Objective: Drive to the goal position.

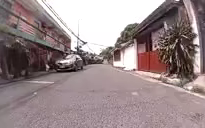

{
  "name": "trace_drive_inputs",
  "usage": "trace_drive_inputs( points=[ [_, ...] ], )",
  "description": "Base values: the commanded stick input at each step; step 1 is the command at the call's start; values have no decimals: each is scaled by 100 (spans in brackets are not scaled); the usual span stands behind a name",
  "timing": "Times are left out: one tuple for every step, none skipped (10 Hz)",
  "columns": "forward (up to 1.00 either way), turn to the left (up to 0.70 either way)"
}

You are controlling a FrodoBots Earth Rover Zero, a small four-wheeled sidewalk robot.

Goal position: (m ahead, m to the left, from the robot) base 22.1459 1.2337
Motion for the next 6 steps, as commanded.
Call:
trace_drive_inputs(
  points=[
    [50,6],
    [50,6],
    [50,6],
    [50,6],
    [50,6],
    [50,6]
  ],
)
